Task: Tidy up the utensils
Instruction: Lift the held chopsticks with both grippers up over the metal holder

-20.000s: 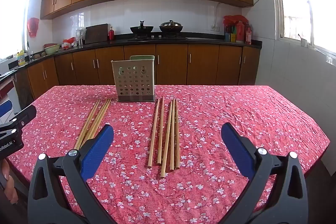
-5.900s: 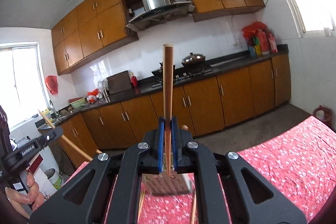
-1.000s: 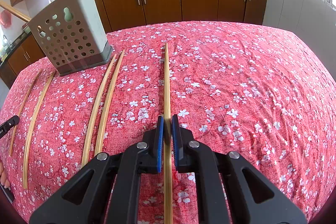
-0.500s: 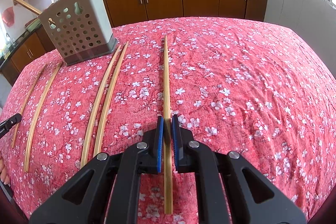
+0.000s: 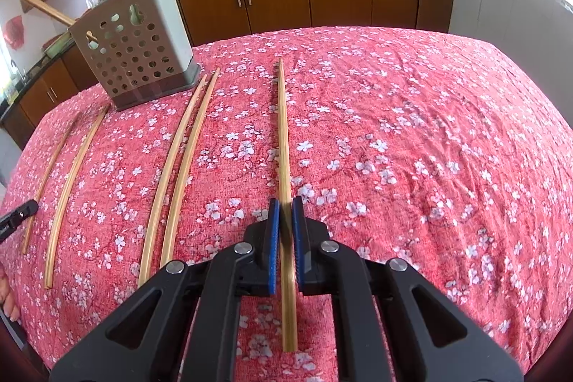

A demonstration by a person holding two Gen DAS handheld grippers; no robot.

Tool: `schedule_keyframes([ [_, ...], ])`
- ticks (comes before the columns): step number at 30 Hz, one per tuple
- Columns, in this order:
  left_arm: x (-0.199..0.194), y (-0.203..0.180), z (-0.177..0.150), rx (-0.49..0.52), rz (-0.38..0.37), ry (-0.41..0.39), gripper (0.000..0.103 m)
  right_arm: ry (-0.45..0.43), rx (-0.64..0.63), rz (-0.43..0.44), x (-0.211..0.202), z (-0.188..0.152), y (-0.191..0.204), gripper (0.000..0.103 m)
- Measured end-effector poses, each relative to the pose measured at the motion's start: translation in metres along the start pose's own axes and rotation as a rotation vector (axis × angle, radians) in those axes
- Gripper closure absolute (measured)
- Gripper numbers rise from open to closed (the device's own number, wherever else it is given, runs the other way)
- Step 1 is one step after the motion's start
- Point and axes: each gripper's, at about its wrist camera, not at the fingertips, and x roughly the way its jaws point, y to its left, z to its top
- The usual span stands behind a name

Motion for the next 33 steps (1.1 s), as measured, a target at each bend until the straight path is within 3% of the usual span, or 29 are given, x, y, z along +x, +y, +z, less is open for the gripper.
schedule_keyframes([
  [6, -0.013, 0.007, 0.002, -0.012, -0.001, -0.013, 0.095, -0.070, 0.043, 0.006, -0.024, 0.005, -0.010, 0.095],
  [22, -0.111, 0.010, 0.061, -0.079, -0.071, -0.335, 0.095, -0.344, 0.078, 0.017, -0.098, 0.046, -0.013, 0.095],
  [33, -0.129, 0.000, 0.086, -0.062, -0.080, -0.389, 0.095, -0.408, 0.038, 0.032, -0.113, 0.068, 0.001, 0.095],
])
